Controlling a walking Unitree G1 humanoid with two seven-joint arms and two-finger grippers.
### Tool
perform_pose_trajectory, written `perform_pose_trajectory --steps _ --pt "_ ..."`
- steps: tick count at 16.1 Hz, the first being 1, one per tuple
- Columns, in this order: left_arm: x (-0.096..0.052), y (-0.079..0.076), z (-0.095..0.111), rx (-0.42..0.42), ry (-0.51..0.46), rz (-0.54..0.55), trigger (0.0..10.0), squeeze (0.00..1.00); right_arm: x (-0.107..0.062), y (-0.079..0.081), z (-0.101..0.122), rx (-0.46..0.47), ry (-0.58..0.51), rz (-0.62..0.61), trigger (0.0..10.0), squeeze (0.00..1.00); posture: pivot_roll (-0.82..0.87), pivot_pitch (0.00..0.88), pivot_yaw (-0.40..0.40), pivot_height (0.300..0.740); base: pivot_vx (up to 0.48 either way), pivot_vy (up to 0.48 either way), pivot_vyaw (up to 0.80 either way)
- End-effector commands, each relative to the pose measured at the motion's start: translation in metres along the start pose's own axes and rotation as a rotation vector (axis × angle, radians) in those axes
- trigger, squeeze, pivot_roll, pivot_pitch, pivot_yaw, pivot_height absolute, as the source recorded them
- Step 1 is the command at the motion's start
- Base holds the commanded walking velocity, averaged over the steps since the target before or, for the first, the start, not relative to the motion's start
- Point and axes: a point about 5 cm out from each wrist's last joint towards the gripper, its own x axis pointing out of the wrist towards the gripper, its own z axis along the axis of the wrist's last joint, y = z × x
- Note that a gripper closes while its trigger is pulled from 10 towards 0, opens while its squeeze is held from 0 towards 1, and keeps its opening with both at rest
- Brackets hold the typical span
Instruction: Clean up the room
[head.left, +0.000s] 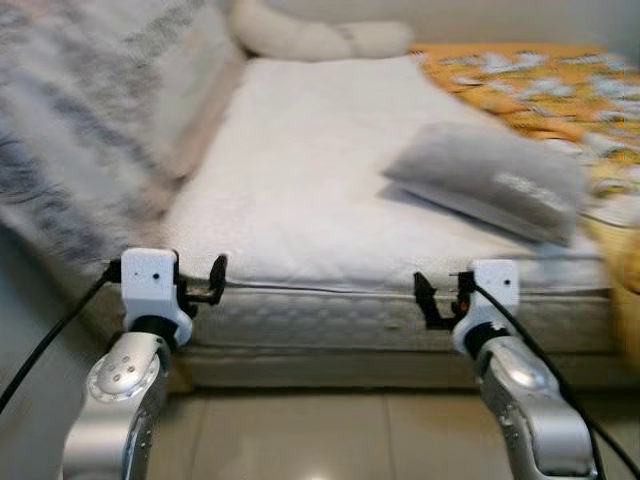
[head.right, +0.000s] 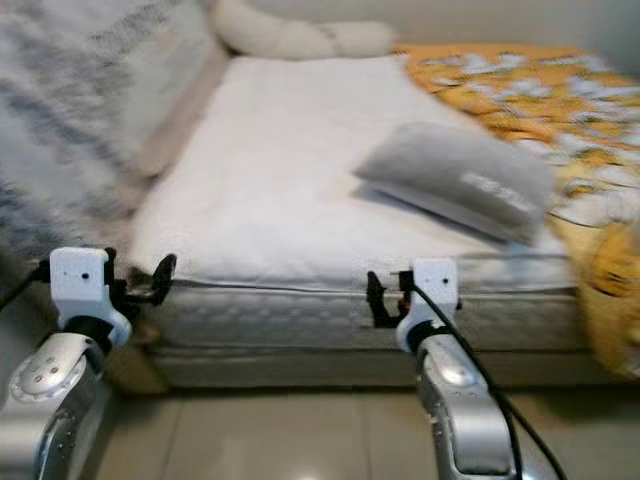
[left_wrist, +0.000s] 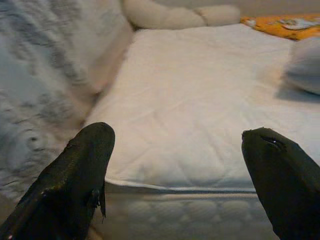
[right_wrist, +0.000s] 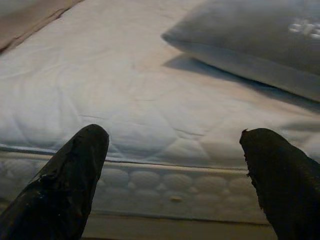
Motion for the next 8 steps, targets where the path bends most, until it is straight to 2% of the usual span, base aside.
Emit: perform_pose_trajectory --steps 1,2,6,8 --pt "-0.001 0.000 -0.002 0.003 0.015 -0.002 10.0 0.00 0.001 0.002 0.005 -0.004 -0.023 0.011 10.0 0.00 0.04 0.000 0.014 0.740 0.000 0.000 -0.75" --pt "-0.001 -0.002 -0.001 0.005 -0.013 -0.020 10.0 0.00 0.000 0.001 0.006 -0.018 -0.030 -0.002 10.0 0.00 0.04 0.000 0.015 0.740 0.000 0.000 -0.74" --pt "-0.005 -0.002 -0.001 0.008 -0.028 -0.029 10.0 0.00 0.000 -0.006 0.011 -0.100 -0.064 -0.097 10.0 0.00 0.04 0.000 0.011 0.740 0.283 0.000 0.00" --pt "-0.006 -0.004 -0.001 0.003 -0.026 -0.044 10.0 0.00 -0.003 -0.011 0.014 -0.131 -0.109 -0.169 10.0 0.00 0.04 0.000 0.005 0.740 0.298 0.000 -0.73"
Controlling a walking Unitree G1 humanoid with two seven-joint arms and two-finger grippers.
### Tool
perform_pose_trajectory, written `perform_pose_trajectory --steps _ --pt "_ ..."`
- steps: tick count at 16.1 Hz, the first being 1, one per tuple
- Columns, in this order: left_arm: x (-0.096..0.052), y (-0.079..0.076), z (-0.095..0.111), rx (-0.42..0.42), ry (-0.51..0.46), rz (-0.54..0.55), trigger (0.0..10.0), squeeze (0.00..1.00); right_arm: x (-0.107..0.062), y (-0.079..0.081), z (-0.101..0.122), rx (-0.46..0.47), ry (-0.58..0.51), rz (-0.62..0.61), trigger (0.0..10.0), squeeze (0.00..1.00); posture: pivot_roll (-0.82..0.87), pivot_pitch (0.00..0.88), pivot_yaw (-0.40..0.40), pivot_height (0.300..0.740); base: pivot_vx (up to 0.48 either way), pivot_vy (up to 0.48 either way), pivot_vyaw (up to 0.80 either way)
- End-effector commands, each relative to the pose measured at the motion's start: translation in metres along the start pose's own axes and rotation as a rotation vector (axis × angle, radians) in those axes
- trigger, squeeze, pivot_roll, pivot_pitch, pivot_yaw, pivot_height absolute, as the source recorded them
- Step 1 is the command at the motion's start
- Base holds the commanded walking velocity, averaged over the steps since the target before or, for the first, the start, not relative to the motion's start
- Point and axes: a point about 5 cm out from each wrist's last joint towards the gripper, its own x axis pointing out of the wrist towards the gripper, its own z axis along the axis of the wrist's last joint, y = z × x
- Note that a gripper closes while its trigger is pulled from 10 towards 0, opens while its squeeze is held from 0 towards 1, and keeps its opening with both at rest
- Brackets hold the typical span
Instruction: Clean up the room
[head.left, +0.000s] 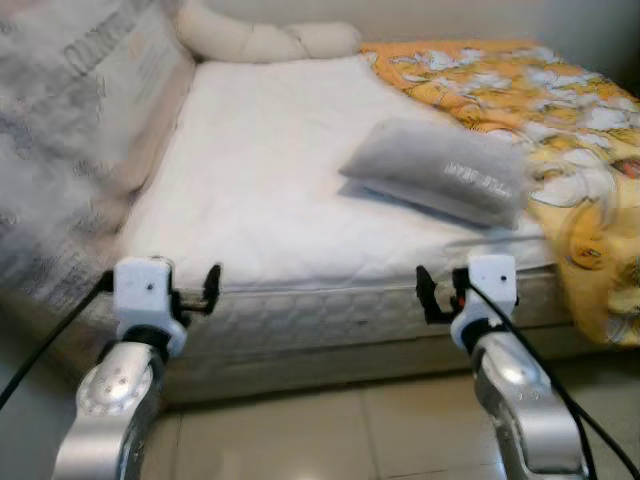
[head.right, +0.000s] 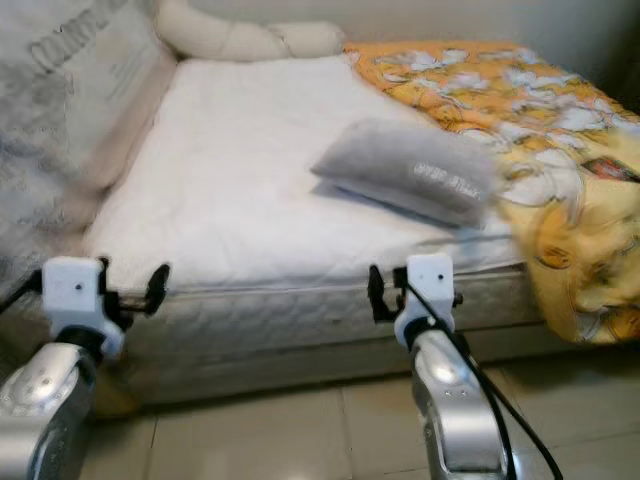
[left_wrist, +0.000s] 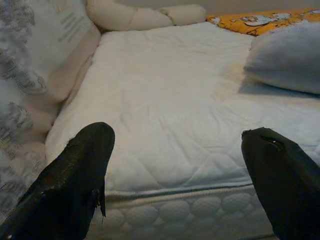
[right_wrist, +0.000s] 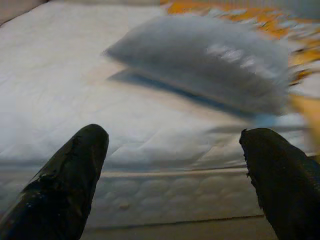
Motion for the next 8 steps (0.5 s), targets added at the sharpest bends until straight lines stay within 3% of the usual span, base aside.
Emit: perform_pose_trajectory --steps 1,3,8 --pt "0.001 -0.007 0.003 -0.008 -0.018 -0.037 10.0 0.00 -0.002 -0.011 0.003 -0.022 -0.037 -0.078 10.0 0.00 0.04 0.000 0.002 0.740 0.296 0.000 -0.80" --pt "0.001 -0.009 0.004 -0.008 -0.020 -0.041 10.0 0.00 -0.003 -0.013 -0.002 -0.003 -0.004 -0.074 10.0 0.00 0.04 0.000 0.001 0.740 0.298 0.000 -0.69" --pt "0.002 -0.010 0.004 -0.002 -0.023 -0.060 10.0 0.00 -0.003 -0.006 -0.003 0.091 0.018 0.035 10.0 0.00 0.04 0.000 0.005 0.740 0.302 0.000 0.00"
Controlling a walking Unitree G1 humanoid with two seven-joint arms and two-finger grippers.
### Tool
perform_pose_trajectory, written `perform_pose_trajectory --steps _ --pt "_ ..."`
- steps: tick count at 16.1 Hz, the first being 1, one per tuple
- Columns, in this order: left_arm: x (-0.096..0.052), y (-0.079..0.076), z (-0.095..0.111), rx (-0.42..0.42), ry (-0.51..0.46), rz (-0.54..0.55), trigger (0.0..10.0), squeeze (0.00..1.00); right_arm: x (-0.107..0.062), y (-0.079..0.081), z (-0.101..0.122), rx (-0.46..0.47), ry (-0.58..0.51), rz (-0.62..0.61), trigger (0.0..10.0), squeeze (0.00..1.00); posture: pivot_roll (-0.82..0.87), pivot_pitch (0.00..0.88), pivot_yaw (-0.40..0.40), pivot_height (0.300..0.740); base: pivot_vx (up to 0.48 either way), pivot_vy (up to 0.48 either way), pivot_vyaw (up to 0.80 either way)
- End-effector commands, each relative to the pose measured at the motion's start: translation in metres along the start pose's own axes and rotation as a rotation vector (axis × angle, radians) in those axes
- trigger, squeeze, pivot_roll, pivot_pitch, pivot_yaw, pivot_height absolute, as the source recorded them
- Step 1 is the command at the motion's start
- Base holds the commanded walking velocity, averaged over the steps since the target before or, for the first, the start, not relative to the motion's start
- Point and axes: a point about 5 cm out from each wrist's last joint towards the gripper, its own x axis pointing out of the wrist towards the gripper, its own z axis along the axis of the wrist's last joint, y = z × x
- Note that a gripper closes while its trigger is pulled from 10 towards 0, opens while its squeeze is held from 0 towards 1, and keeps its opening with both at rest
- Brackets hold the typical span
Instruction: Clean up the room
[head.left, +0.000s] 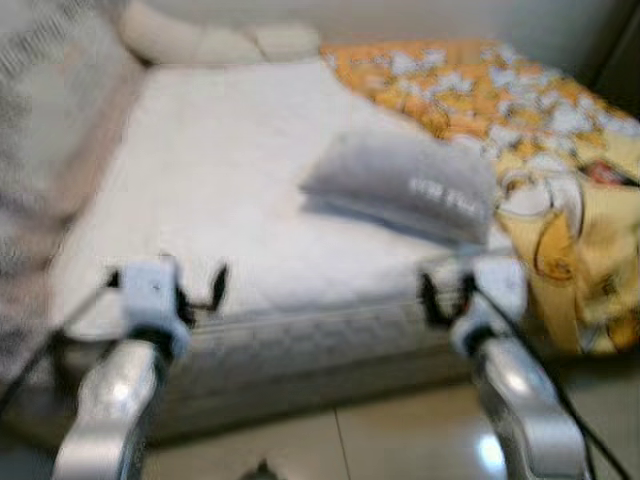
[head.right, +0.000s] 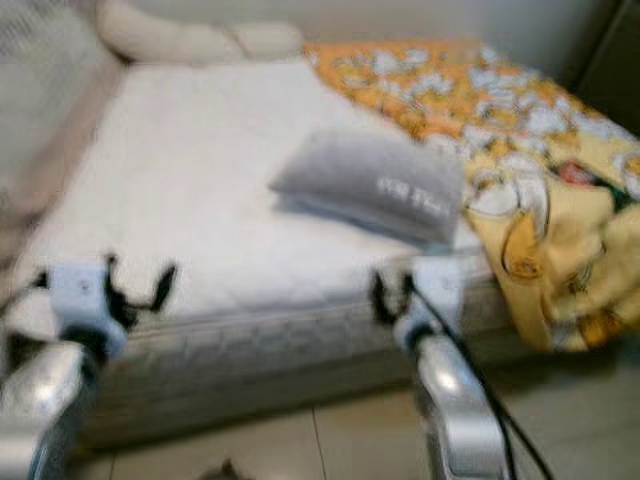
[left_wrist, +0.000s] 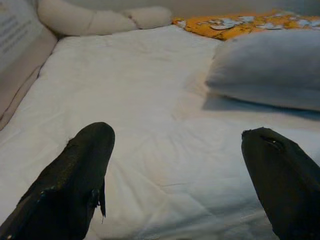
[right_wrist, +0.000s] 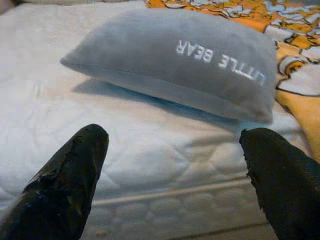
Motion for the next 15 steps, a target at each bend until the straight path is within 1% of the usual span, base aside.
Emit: perform_pose_trajectory --steps 1,2,4,15 --pt "0.0023 -0.0072 0.0020 -0.006 -0.012 -0.030 10.0 0.00 -0.0017 -0.0088 0.0007 0.001 0.000 -0.027 10.0 0.00 0.04 0.000 0.004 0.740 0.304 0.000 0.00" --pt "0.0024 -0.0075 0.0021 -0.006 -0.012 -0.031 10.0 0.00 -0.0016 -0.0088 0.0009 -0.001 -0.001 -0.027 10.0 0.00 0.04 0.000 0.004 0.740 0.304 0.000 0.00" --pt "0.0036 -0.0080 0.0025 -0.006 -0.014 -0.037 10.0 0.00 -0.0002 -0.0063 0.0043 -0.037 -0.026 -0.003 10.0 0.00 0.05 0.000 0.004 0.740 0.309 0.000 0.00" --pt "0.0026 -0.0093 0.0016 -0.005 -0.008 -0.049 10.0 0.00 -0.0003 -0.0069 0.0017 -0.055 -0.024 -0.007 10.0 0.00 0.05 0.000 0.006 0.740 0.336 0.000 0.00"
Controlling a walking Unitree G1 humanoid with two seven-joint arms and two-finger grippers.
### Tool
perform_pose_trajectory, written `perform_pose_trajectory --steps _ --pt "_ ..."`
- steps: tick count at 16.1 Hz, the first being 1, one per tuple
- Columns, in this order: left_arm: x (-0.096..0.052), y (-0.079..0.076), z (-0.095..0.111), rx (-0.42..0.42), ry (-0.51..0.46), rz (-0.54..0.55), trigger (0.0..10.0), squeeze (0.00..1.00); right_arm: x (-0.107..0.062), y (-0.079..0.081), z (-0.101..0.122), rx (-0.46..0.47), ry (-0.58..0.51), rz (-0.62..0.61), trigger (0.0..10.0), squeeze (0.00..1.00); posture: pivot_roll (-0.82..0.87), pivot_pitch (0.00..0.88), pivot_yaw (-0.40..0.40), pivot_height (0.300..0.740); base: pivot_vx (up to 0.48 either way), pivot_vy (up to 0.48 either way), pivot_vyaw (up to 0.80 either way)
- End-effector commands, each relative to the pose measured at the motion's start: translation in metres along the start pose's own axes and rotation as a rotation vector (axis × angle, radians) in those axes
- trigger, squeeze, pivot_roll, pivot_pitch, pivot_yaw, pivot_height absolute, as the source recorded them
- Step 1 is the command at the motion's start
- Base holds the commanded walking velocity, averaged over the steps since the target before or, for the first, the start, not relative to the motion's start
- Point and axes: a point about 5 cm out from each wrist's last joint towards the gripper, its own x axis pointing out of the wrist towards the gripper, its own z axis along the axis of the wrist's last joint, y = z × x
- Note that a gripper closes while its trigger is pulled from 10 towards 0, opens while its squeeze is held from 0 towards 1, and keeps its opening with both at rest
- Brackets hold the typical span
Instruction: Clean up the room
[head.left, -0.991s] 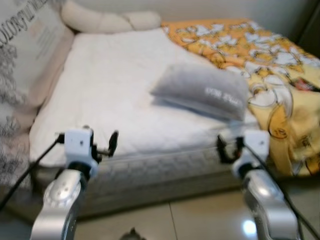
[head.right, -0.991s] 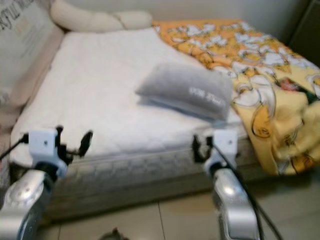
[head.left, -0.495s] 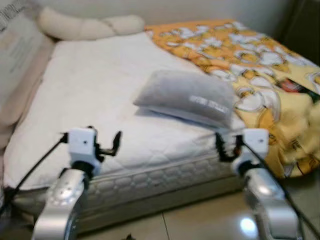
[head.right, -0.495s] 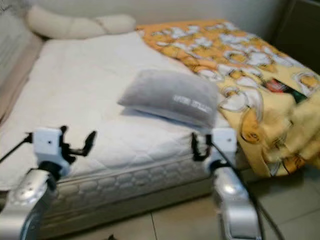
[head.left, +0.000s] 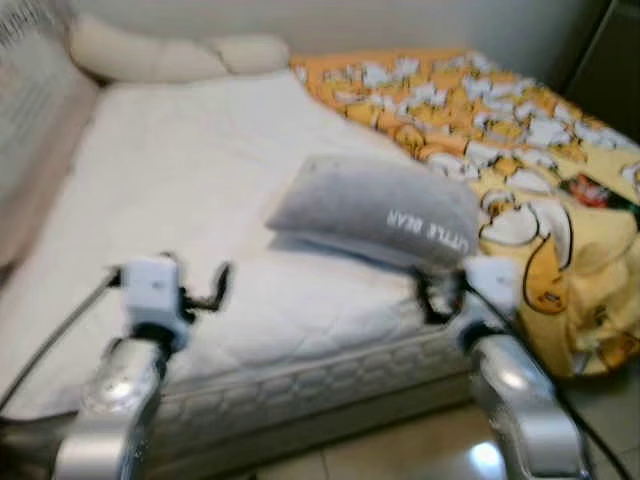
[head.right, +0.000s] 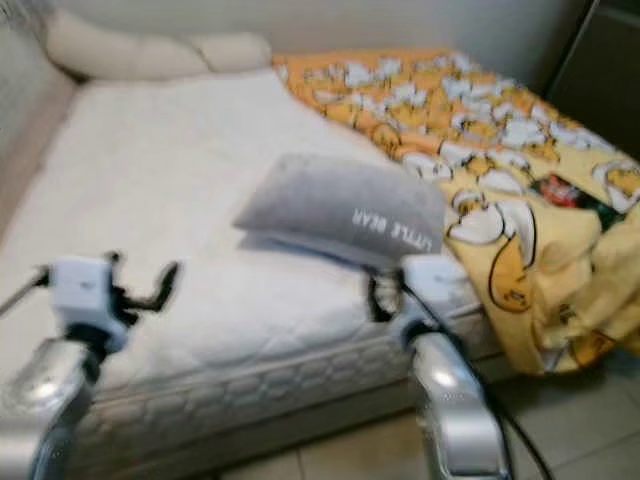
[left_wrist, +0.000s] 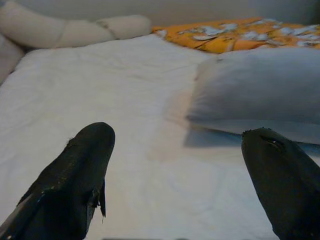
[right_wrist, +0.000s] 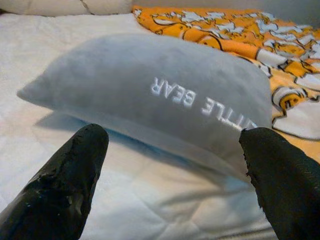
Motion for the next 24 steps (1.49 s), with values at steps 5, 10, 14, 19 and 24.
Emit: perform_pose_trajectory --steps 5,10,14,19,24 --pt "0.001 -0.009 0.003 -0.001 -0.011 -0.039 10.0 0.00 -0.002 -0.011 0.001 -0.060 0.000 -0.027 10.0 0.00 0.05 0.000 0.007 0.740 0.337 0.000 0.32" --pt "0.003 -0.010 0.003 0.005 -0.011 -0.046 10.0 0.00 -0.001 -0.012 0.001 -0.062 -0.004 -0.029 10.0 0.00 0.04 0.000 0.009 0.740 0.338 0.000 0.80" --pt "0.004 -0.013 0.002 0.014 -0.007 -0.056 10.0 0.00 0.000 -0.014 0.001 -0.039 0.001 -0.036 10.0 0.00 0.04 0.000 0.008 0.740 0.339 0.000 0.13" --pt "0.005 -0.013 0.002 0.031 -0.001 -0.049 10.0 0.00 0.002 -0.016 0.002 -0.024 0.000 -0.039 10.0 0.00 0.04 0.000 0.010 0.740 0.063 0.000 0.00" --pt "0.005 -0.018 0.002 0.044 0.006 -0.081 10.0 0.00 0.004 -0.024 0.003 -0.020 0.039 -0.086 10.0 0.00 0.03 0.000 0.016 0.740 0.000 0.000 0.00"
